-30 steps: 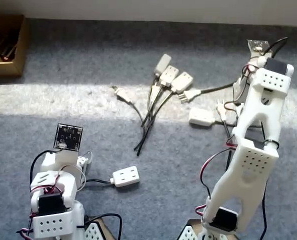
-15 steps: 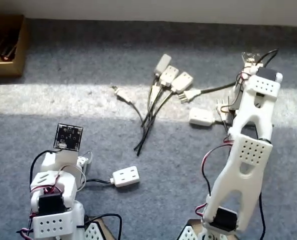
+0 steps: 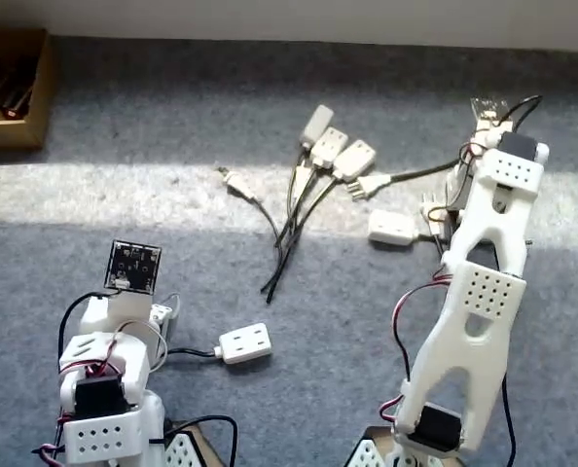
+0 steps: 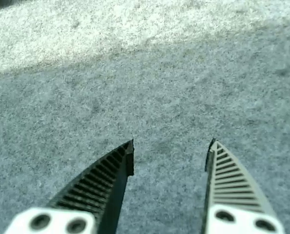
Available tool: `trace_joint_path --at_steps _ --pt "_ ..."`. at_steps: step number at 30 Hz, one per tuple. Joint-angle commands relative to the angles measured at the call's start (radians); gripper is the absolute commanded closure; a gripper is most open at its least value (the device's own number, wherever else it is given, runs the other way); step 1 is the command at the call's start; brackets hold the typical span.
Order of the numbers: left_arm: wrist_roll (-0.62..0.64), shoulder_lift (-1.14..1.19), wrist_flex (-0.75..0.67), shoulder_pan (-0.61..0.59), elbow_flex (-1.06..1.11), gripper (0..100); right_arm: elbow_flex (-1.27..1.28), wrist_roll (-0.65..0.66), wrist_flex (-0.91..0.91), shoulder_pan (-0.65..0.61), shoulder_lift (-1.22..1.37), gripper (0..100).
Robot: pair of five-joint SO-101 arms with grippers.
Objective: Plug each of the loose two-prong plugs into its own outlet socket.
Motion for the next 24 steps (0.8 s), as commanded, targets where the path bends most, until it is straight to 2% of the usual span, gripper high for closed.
trace_joint_path --at_steps 1,8,15,20,24 --pt "-0.009 -0.005 -0.015 0.012 0.008 76 -0.013 0.005 0.010 -0.007 0.035 99.2" --pt "-0.008 -0.005 -0.017 0.012 0.008 76 -0.039 0.015 0.196 -0.018 0.028 99.3" --pt "-0.008 -0.005 -0.017 0.012 0.005 76 0.002 0.109 0.206 -0.027 -0.145 99.3" --pt "-0.006 -0.005 -0.017 0.012 0.004 76 0.124 0.109 0.206 -0.113 -0.407 99.3" --pt "-0.006 -0.005 -0.011 0.008 -0.002 76 0.357 0.023 0.206 -0.248 -0.670 99.3"
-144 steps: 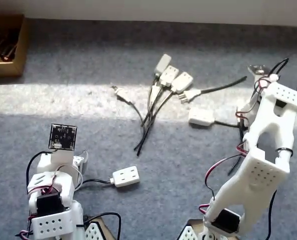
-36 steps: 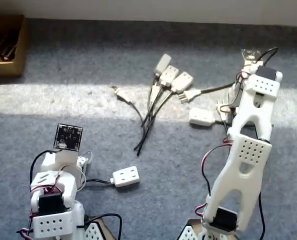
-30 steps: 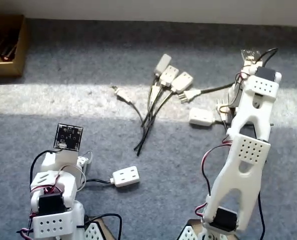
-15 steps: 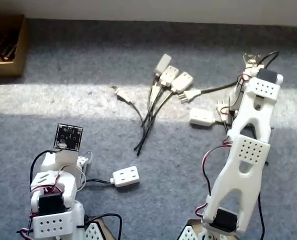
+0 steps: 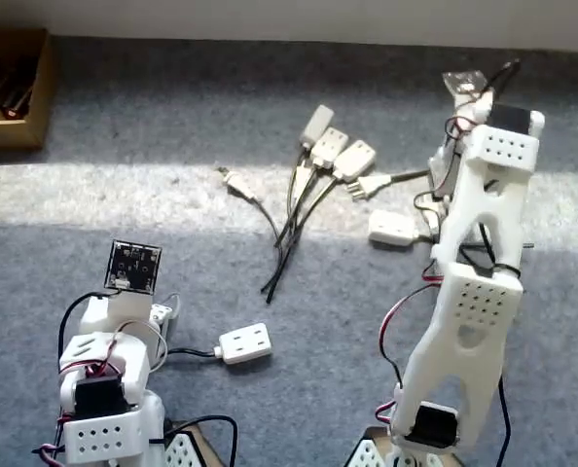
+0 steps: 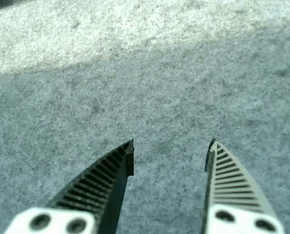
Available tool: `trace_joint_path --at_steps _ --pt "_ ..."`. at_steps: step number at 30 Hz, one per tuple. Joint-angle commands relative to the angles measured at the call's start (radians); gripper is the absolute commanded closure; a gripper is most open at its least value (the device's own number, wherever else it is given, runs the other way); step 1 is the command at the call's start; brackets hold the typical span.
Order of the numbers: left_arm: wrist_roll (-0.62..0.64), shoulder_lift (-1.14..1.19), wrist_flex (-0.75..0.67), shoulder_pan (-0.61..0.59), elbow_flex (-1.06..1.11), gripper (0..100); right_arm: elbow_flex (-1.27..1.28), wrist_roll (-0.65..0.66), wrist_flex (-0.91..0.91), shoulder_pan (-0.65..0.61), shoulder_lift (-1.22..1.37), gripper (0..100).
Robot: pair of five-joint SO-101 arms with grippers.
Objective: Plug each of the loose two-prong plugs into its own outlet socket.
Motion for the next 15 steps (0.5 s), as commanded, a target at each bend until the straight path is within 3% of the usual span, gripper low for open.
trace_joint_path --at_steps 1,10,15 --pt "-0.006 -0.005 -0.011 0.005 -0.004 76 0.206 -0.058 0.045 -0.139 -0.315 99.3" --pt "-0.002 0.001 0.077 -0.008 -0.110 76 0.691 -0.103 0.036 -0.466 -0.812 99.2" --pt "-0.005 0.004 0.084 -0.005 -0.171 75 0.951 -0.060 -0.079 -0.582 -1.101 99.2"
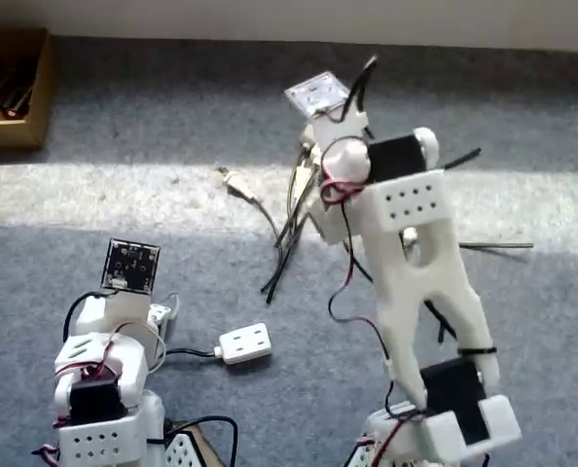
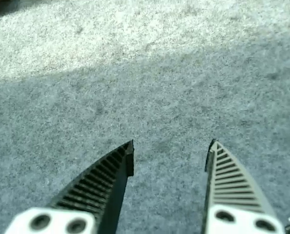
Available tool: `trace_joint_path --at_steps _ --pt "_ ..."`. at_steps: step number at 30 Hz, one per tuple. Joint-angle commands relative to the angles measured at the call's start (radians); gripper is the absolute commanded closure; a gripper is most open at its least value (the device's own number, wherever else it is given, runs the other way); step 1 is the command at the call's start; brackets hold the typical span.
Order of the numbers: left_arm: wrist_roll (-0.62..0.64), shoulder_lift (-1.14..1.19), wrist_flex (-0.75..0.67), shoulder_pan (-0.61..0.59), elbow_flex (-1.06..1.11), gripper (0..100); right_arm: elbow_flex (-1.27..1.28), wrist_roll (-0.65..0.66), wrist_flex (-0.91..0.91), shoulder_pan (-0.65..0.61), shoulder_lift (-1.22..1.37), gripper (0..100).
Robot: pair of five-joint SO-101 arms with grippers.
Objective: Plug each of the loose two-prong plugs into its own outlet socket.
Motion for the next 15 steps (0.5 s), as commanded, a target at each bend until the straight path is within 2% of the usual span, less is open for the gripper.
trace_joint_path --at_steps 1,3,9,11,15 --pt "-0.005 0.002 0.008 -0.007 -0.071 75 0.200 0.040 -0.104 -0.074 -0.274 99.2" --pt "-0.006 0.002 0.021 -0.005 -0.097 75 0.380 0.046 -0.206 -0.108 -0.406 99.2" --pt "-0.068 0.056 0.094 -0.005 -0.292 75 1.010 0.051 -0.668 -0.176 -0.760 99.2" --pt "-0.068 0.159 0.114 -0.005 -0.383 74 1.171 0.051 -0.776 -0.202 -0.805 99.2" --pt "-0.068 0.463 0.115 -0.004 -0.553 63 1.262 0.075 -0.877 -0.245 -0.785 99.2"
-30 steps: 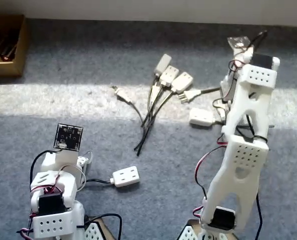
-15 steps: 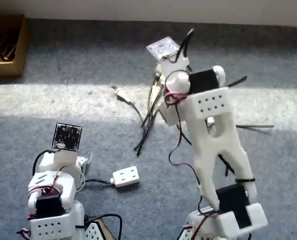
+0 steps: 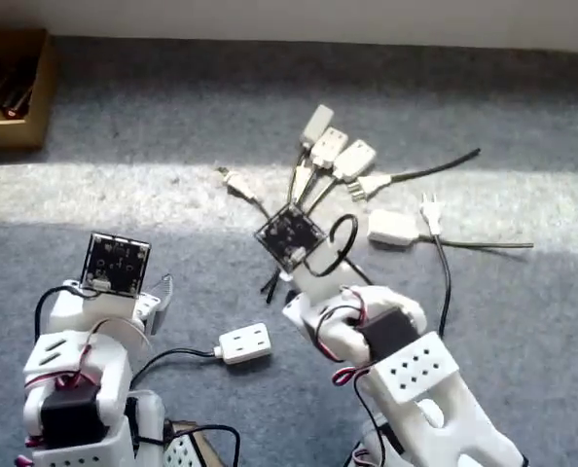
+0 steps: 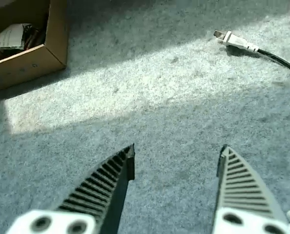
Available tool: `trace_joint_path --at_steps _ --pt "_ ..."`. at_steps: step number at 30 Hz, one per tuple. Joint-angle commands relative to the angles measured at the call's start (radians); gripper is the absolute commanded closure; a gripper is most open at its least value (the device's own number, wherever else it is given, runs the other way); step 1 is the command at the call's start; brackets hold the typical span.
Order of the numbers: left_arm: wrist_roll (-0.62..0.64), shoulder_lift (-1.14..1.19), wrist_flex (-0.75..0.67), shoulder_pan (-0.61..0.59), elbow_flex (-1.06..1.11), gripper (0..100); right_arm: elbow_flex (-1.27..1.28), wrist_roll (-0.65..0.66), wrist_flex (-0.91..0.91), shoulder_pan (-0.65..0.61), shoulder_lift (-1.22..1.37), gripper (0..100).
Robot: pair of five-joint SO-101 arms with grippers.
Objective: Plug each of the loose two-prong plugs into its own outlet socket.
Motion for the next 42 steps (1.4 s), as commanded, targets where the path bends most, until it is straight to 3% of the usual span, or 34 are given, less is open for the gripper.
trace_joint_path --at_steps 1,6,12,21,31,42 --pt "-0.006 0.280 0.002 0.001 -0.176 61 0.045 0.032 -0.087 -0.045 -0.008 99.2" --pt "-0.003 0.544 0.008 0.101 -0.317 58 0.005 0.029 -0.116 -0.148 0.074 99.2" --pt "0.011 0.572 0.009 0.228 -0.323 58 0.007 0.002 -0.209 -0.166 0.153 99.2" --pt "0.110 0.573 -0.064 0.240 -0.321 58 0.002 -0.060 -0.236 -0.124 0.174 99.2" --pt "0.133 0.579 -0.121 0.344 -0.272 58 -0.024 -0.061 -0.228 -0.173 0.176 99.2" --pt "0.127 0.579 -0.232 0.338 -0.130 58 -0.116 -0.063 -0.124 -0.166 0.166 99.2"
